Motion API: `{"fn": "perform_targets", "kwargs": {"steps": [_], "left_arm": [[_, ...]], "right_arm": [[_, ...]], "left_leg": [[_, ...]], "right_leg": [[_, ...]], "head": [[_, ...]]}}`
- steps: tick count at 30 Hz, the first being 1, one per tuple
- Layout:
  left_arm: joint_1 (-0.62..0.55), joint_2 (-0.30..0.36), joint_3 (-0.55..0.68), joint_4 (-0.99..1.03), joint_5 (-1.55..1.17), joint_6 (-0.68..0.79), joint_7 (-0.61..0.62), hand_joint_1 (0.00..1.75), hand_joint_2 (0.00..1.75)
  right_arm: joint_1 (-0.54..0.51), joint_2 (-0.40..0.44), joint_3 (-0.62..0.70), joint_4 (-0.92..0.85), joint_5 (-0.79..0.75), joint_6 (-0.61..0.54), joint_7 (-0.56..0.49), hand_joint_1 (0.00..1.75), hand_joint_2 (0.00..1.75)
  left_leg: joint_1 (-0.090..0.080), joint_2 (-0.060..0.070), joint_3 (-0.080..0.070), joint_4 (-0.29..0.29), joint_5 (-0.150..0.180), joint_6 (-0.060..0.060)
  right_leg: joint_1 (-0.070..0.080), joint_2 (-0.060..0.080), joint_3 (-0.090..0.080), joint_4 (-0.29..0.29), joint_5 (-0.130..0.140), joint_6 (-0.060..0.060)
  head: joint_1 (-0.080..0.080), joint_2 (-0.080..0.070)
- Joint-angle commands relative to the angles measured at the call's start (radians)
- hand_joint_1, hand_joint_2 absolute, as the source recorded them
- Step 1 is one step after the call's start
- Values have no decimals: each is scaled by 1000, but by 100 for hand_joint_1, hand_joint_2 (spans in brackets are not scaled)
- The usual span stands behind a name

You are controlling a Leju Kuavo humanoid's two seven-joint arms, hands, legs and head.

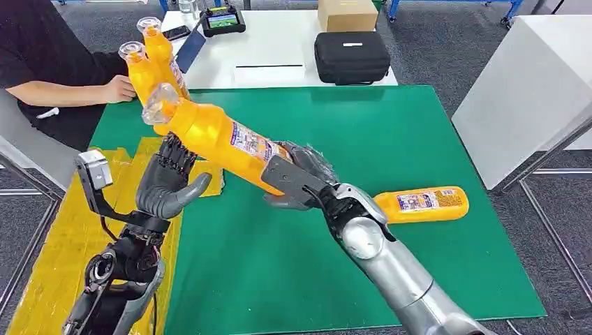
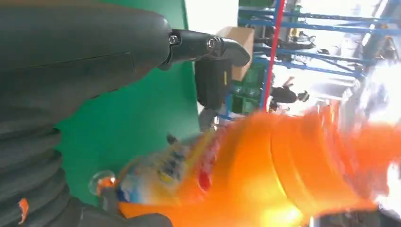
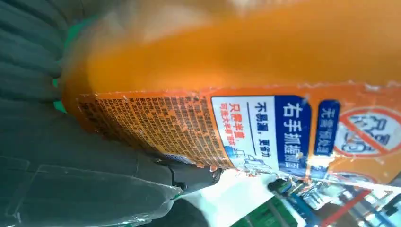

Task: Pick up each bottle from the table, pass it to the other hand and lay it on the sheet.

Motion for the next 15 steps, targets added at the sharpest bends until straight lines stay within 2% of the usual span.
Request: {"fn": "perform_targets", "kwargs": {"steps": [1,6,13,15], "left_arm": [[-83,-35,-87,33,34,29,16,0,175],[-108,-41,-112,41,50,44,23,0,175],[-126,-47,-126,23,91,79,19,0,175],[-118,-48,-126,14,103,78,20,0,175]], "right_arm": [[-116,37,130,114,25,27,7,175,175],[-113,58,192,98,60,36,28,175,175],[-77,101,383,145,115,83,43,175,175],[-76,105,397,164,109,77,50,175,175]], "left_leg": [[1,1,2,1,-1,-2],[1,1,3,1,-2,-3],[1,2,4,0,-2,-3],[1,1,2,0,-1,-2]], "right_leg": [[1,2,2,1,-1,-2],[1,2,3,1,-2,-2],[1,3,4,0,-1,-2],[1,1,2,-1,-1,-2]], "head": [[0,0],[0,0],[0,0],[0,0]]}}
